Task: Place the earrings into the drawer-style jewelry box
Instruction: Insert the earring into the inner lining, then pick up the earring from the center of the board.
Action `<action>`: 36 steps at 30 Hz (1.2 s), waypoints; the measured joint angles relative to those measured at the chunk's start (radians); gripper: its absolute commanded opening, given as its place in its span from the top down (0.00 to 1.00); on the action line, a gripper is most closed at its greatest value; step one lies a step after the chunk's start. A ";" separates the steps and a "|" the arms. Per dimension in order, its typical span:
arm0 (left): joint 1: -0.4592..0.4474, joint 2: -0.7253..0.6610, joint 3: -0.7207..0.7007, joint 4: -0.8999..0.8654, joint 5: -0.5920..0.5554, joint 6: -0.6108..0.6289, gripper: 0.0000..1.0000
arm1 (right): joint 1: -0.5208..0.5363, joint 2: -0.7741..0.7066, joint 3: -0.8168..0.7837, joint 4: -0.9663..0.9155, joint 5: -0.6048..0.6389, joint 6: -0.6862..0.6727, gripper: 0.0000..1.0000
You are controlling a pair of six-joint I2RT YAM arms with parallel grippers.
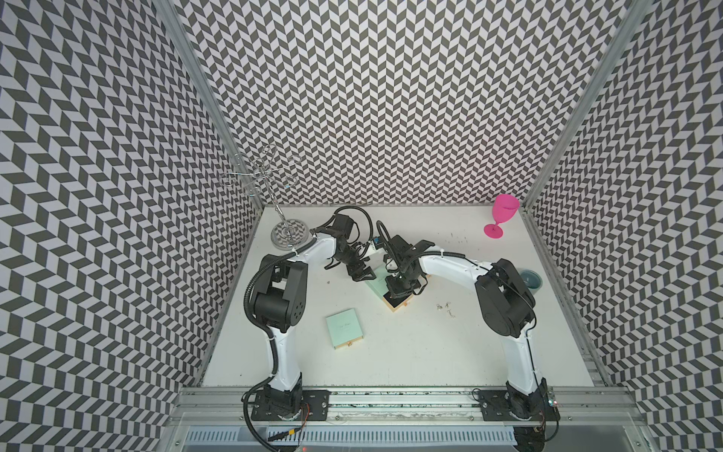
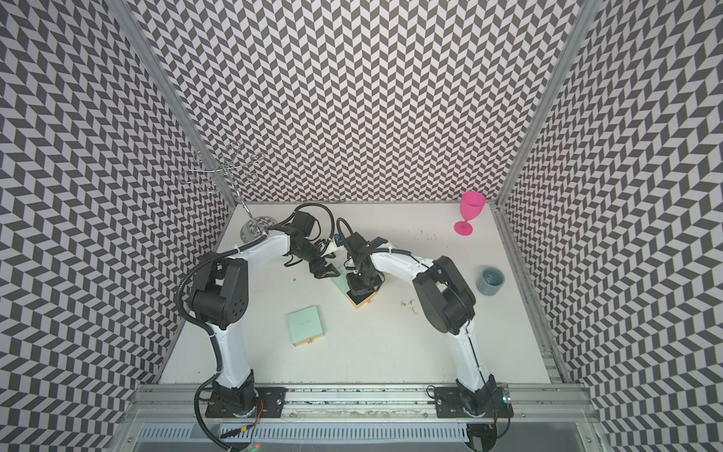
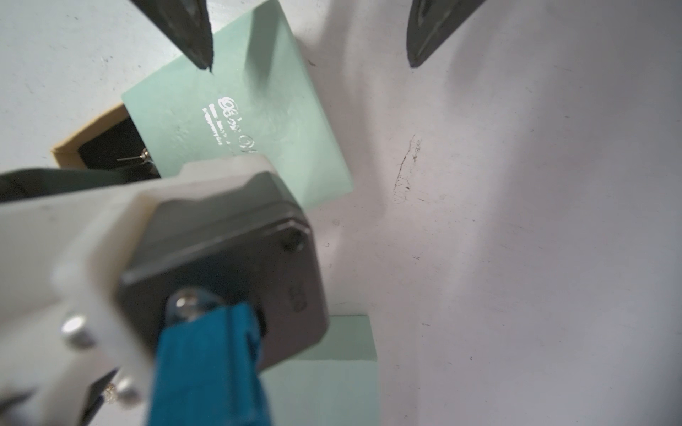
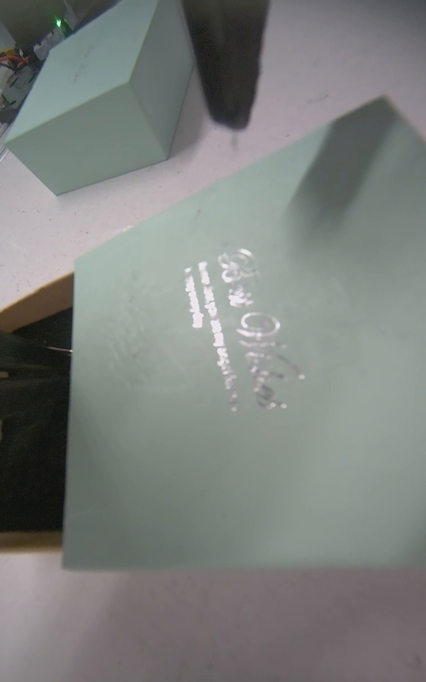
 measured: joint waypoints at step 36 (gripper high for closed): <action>0.006 -0.004 0.116 -0.055 -0.012 0.012 0.16 | -0.157 -0.374 -0.408 -0.056 0.175 0.078 0.79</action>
